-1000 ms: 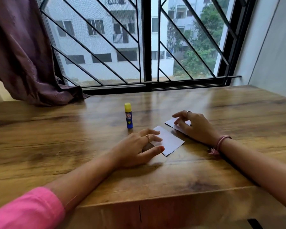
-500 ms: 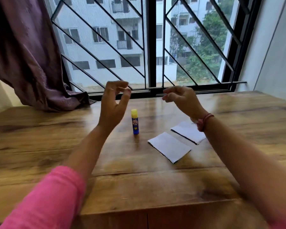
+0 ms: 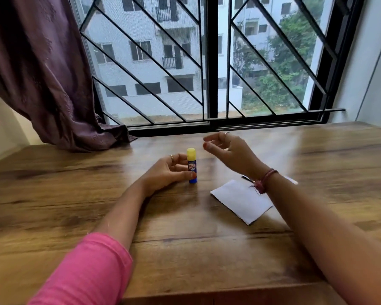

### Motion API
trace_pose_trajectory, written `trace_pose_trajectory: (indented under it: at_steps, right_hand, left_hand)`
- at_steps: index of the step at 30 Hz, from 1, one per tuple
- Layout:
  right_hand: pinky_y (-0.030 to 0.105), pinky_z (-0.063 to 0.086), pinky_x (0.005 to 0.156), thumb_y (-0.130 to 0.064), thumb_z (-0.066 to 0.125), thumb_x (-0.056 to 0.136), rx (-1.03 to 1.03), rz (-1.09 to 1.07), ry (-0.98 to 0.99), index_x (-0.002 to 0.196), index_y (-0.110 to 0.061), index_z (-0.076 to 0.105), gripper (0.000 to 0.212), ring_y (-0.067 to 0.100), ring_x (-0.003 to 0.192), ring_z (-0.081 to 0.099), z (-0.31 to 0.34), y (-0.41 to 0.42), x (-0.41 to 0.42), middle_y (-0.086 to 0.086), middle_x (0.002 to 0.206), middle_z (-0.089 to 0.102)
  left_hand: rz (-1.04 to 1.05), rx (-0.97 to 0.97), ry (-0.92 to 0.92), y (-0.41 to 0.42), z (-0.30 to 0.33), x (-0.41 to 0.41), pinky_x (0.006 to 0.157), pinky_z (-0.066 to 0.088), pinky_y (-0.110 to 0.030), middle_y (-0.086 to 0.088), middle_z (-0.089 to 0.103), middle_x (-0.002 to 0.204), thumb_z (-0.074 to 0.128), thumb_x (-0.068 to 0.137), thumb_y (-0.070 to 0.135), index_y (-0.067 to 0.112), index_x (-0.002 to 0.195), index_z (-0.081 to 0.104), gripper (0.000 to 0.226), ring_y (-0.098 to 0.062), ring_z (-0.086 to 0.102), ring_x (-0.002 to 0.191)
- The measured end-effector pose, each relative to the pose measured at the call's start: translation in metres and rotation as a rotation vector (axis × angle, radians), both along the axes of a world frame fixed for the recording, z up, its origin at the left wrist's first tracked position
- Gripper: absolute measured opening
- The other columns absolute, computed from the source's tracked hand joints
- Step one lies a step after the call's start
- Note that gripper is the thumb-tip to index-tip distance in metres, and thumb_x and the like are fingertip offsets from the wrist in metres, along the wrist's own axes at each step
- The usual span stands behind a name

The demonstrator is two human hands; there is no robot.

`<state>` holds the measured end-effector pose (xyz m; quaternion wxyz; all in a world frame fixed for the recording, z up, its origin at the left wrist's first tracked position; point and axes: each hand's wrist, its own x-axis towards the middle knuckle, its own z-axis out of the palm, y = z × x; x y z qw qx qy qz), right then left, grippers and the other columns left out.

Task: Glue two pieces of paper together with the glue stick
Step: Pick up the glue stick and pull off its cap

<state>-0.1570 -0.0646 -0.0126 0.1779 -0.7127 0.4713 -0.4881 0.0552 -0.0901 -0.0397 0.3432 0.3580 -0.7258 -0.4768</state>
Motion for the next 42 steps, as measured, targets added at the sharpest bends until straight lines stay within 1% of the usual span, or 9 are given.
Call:
trace_pose_trajectory:
  at_steps: [4,8,13,16,21,24,31,37,42]
  right_hand:
    - [0.008,0.046,0.064,-0.033,0.067,0.084,-0.056,0.014,0.120,0.114,-0.015,0.063,0.035,0.007,0.078,0.061,0.000,0.006,0.015,-0.009,0.091,0.064]
    - [0.009,0.045,0.062,-0.031,0.071,0.081,-0.124,-0.030,0.157,0.106,-0.015,0.067,0.030,0.011,0.073,0.063,-0.005,0.007,0.026,-0.003,0.091,0.068]
    - [0.010,0.046,0.061,-0.028,0.073,0.080,-0.170,-0.073,0.147,0.098,-0.012,0.069,0.024,0.012,0.069,0.063,-0.006,0.007,0.031,-0.008,0.084,0.065]
    - [0.006,0.043,0.064,-0.022,0.072,0.081,-0.206,-0.081,0.189,0.097,-0.009,0.068,0.021,0.011,0.070,0.061,-0.004,0.007,0.032,-0.006,0.082,0.063]
    - [0.010,0.046,0.069,-0.017,0.071,0.082,-0.199,-0.079,0.212,0.100,-0.006,0.069,0.021,0.014,0.075,0.064,-0.001,0.005,0.026,0.006,0.086,0.071]
    - [0.009,0.046,0.072,-0.011,0.068,0.083,-0.212,-0.038,0.228,0.103,-0.005,0.068,0.021,0.010,0.077,0.062,-0.001,0.005,0.025,0.006,0.091,0.071]
    - [0.018,0.053,0.079,-0.013,0.068,0.085,-0.139,0.024,0.204,0.111,-0.009,0.066,0.027,0.012,0.085,0.068,-0.002,0.006,0.021,0.004,0.095,0.072]
    - [0.006,0.040,0.058,-0.035,0.076,0.076,-0.148,-0.165,0.259,0.090,-0.010,0.069,0.029,0.002,0.060,0.052,-0.001,0.005,0.020,-0.004,0.071,0.061]
    - [0.004,0.036,0.061,-0.017,0.072,0.080,-0.205,-0.110,0.317,0.094,-0.004,0.070,0.019,0.012,0.068,0.051,0.001,0.003,0.020,0.004,0.080,0.062]
  left_hand:
    - [0.037,-0.077,-0.031,-0.002,-0.003,-0.004,0.079,0.055,-0.023,-0.011,0.073,0.102,0.076,0.076,0.009,0.008,0.111,0.064,0.036,-0.018,0.071,0.091]
    - [0.096,-0.142,-0.031,0.000,-0.004,-0.010,0.068,0.051,-0.016,-0.004,0.076,0.079,0.081,0.071,0.009,0.011,0.091,0.070,0.023,-0.012,0.072,0.076]
    - [0.132,-0.271,-0.004,0.003,-0.003,-0.014,0.057,0.045,-0.011,0.006,0.067,0.065,0.084,0.068,0.007,0.002,0.090,0.071,0.026,-0.001,0.059,0.056]
    - [0.133,-0.289,0.003,0.003,-0.002,-0.014,0.064,0.051,-0.017,0.003,0.070,0.071,0.083,0.069,0.008,0.001,0.090,0.070,0.026,-0.005,0.064,0.064]
    - [0.122,-0.252,-0.034,0.002,-0.001,-0.017,0.084,0.054,-0.041,-0.019,0.074,0.089,0.080,0.074,0.014,0.007,0.095,0.068,0.026,-0.035,0.070,0.088]
    - [0.127,-0.244,-0.069,0.000,-0.003,-0.017,0.086,0.053,-0.045,-0.016,0.074,0.087,0.079,0.076,0.017,0.007,0.098,0.068,0.026,-0.035,0.070,0.087]
    - [0.151,-0.274,-0.064,-0.001,-0.005,-0.018,0.079,0.056,-0.040,-0.020,0.072,0.090,0.079,0.076,0.014,0.012,0.092,0.068,0.020,-0.031,0.069,0.081]
    - [0.153,-0.305,-0.038,0.003,-0.003,-0.020,0.060,0.047,-0.013,0.000,0.067,0.072,0.084,0.069,0.012,0.011,0.082,0.068,0.020,-0.001,0.059,0.061]
    - [0.118,-0.253,-0.013,0.002,-0.004,-0.022,0.064,0.053,-0.019,-0.011,0.071,0.079,0.080,0.074,0.009,0.013,0.086,0.067,0.018,-0.012,0.066,0.069]
